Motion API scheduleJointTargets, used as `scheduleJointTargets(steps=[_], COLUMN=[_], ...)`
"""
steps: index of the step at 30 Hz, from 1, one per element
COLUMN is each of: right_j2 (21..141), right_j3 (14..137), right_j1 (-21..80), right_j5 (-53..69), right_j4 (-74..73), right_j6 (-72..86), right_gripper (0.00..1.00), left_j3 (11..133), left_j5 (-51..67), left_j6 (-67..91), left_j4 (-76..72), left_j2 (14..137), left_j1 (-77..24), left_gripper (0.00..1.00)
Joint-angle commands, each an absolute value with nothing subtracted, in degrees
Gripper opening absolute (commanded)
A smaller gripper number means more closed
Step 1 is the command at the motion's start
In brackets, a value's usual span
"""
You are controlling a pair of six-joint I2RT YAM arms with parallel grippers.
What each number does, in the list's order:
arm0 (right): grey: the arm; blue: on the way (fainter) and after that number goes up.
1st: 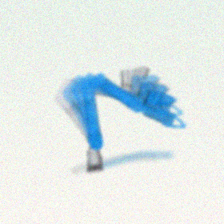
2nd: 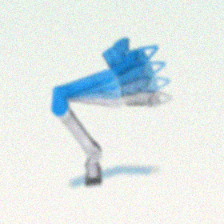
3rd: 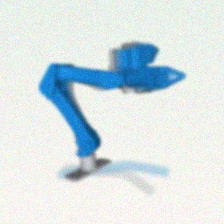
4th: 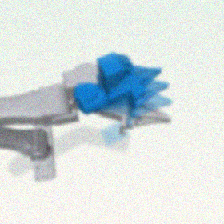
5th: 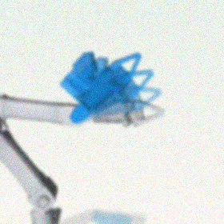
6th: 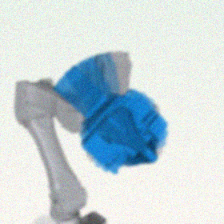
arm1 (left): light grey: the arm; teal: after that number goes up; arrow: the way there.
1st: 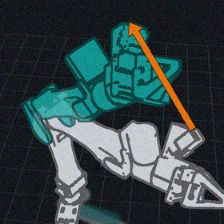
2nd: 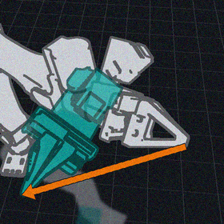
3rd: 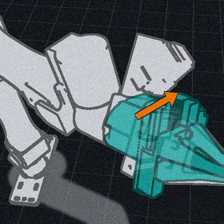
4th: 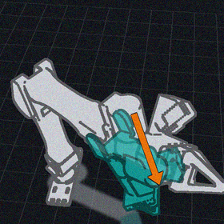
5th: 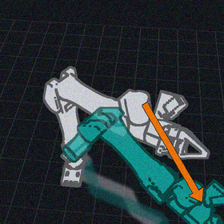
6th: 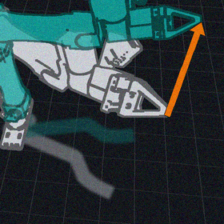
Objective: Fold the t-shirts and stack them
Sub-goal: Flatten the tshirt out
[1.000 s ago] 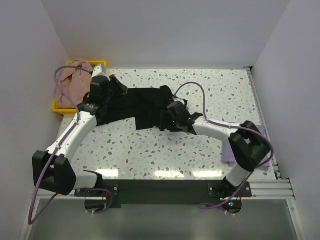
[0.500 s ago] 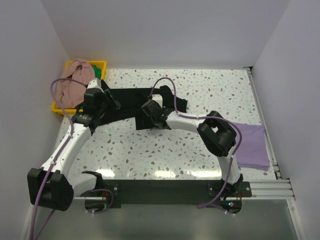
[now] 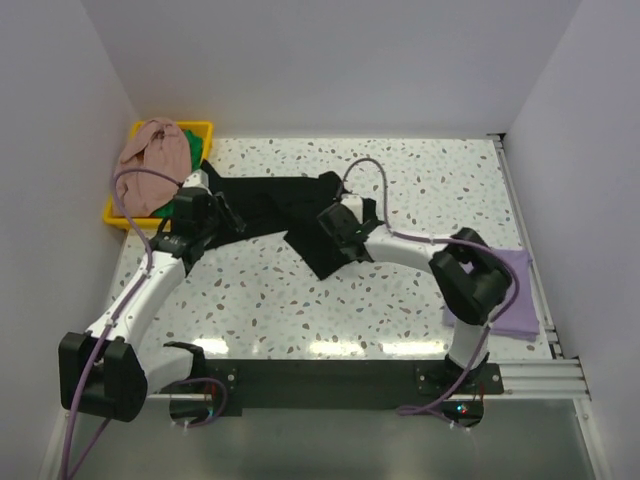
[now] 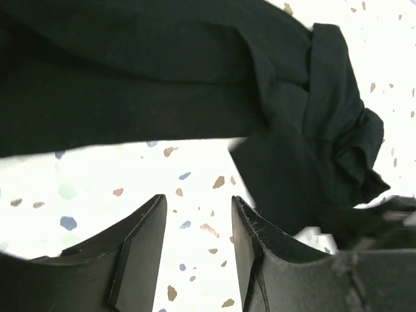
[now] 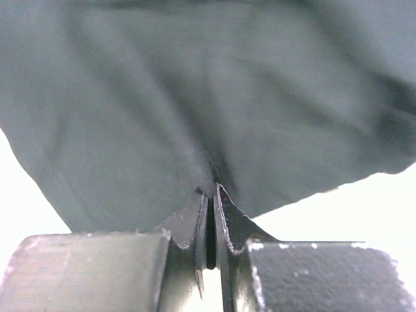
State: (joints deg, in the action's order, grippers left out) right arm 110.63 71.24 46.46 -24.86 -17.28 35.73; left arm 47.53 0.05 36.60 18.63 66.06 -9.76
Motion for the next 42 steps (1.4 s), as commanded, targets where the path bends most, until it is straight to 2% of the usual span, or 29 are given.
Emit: scheduleJointTargets(steps=[1, 6, 10, 15, 27, 34, 42], right_j2=[97.3, 84.6, 82.1, 83.0, 83.0, 83.6, 85.0], right_j3=[63.1, 55.6, 53.5, 52.7, 51.9, 51.9, 52.6], right_j1=[38.4, 30.1, 27.3, 24.4, 22.9, 22.7, 22.6], right_j5=[-23.6, -22.6, -21.9, -18.9, -13.7, -9.8, -6.3], right_j4=[-19.2, -22.1, -23.2, -22.4, -20.0, -18.9, -18.8], right_j6=[36.8, 34.2, 33.2, 32.9, 32.2, 31.8, 30.4], right_gripper=[0.06, 0.06, 0.08, 0.1, 0.11, 0.11, 0.11], left_j3=[44.7, 41.0, 39.4, 39.3, 41.6, 36.5, 33.5], left_j5=[1.6, 1.4, 1.3, 0.2, -19.8, -15.9, -14.4], left_j6=[38.8, 41.8, 43.7, 44.8, 52.9, 52.1, 55.4], left_j4=[16.5, 14.7, 13.7, 14.3, 23.0, 15.4, 8.0], left_j2=[65.2, 64.8, 64.3, 64.7, 68.9, 71.5, 76.3], left_j1=[-9.3, -9.3, -9.3, -9.3, -9.1, -2.6, -1.1], left_gripper=[0.49, 0.46, 0.46, 0.48, 0.53, 0.54, 0.53])
